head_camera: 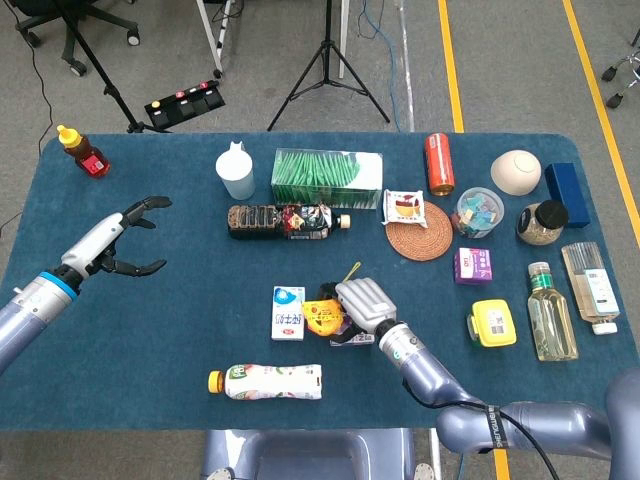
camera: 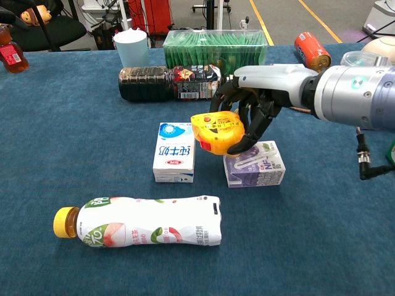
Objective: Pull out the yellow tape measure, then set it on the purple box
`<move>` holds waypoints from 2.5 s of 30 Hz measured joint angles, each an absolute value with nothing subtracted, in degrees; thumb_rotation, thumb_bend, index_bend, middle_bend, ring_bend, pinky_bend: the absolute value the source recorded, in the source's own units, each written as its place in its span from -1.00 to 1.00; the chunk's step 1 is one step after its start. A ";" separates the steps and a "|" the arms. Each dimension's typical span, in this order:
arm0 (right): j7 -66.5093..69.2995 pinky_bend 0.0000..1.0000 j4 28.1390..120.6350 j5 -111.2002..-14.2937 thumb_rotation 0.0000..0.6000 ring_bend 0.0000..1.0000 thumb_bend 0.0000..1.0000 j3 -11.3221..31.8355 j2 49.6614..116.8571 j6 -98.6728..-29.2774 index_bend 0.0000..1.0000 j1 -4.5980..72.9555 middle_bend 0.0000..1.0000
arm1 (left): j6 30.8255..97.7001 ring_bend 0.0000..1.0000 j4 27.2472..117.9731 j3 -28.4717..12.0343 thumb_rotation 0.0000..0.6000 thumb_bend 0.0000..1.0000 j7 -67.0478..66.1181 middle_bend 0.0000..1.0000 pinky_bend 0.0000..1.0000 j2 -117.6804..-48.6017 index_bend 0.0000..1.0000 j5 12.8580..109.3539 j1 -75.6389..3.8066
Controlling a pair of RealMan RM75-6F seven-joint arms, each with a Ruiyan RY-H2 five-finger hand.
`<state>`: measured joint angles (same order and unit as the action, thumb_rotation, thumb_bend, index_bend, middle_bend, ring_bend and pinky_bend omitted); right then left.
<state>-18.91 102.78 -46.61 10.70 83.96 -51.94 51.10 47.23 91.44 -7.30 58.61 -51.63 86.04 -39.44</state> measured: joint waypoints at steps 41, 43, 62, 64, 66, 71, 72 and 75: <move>-9.58 -0.33 105.87 -57.02 1.00 -0.30 -0.67 11.07 75.26 -60.16 -0.20 43.59 -0.27 | 52.16 -1.00 93.52 -6.04 1.00 -0.48 48.76 -0.86 -0.57 -48.63 -0.64 83.85 -35.18; -9.22 -0.22 105.34 -58.14 1.00 -0.17 -0.61 11.51 75.36 -63.06 -0.06 42.32 -0.18 | 53.26 -0.98 93.67 -5.59 1.00 -0.48 45.47 -0.85 -0.51 -48.40 -0.50 83.11 -33.93; -14.94 0.28 101.47 -59.41 1.00 0.22 -0.40 8.43 70.40 -76.00 0.31 29.23 0.18 | 77.15 -0.46 90.13 -3.53 1.00 -0.46 19.65 -0.27 -0.22 -56.65 0.11 76.48 -16.81; -14.81 0.28 101.45 -59.21 1.00 0.22 -0.40 8.08 69.79 -76.77 0.31 27.89 0.18 | 78.96 -0.46 89.59 -3.05 1.00 -0.46 17.85 -0.27 -0.21 -57.79 0.11 76.99 -15.34; -14.70 0.28 101.46 -59.15 1.00 0.22 -0.40 7.84 69.42 -77.39 0.32 26.97 0.18 | 80.00 -0.46 89.38 -2.54 1.00 -0.46 16.85 -0.27 -0.21 -58.46 0.11 77.55 -14.24; -14.86 0.28 101.94 -58.87 1.00 0.22 -0.40 7.22 68.49 -79.88 0.32 24.15 0.18 | 80.97 -0.46 90.15 -1.25 1.00 -0.46 15.86 -0.27 -0.22 -58.68 0.11 78.58 -12.33; -14.86 0.28 102.08 -58.89 1.00 0.22 -0.40 7.11 68.37 -80.55 0.32 23.55 0.18 | 81.45 -0.46 90.45 -1.05 1.00 -0.46 15.50 -0.27 -0.22 -58.73 0.11 78.90 -11.84; -14.35 0.28 102.43 -59.19 1.00 0.22 -0.40 6.71 68.04 -82.74 0.32 21.25 0.18 | 82.75 -0.46 91.03 -0.48 1.00 -0.46 14.47 -0.27 -0.22 -59.05 0.11 80.08 -10.71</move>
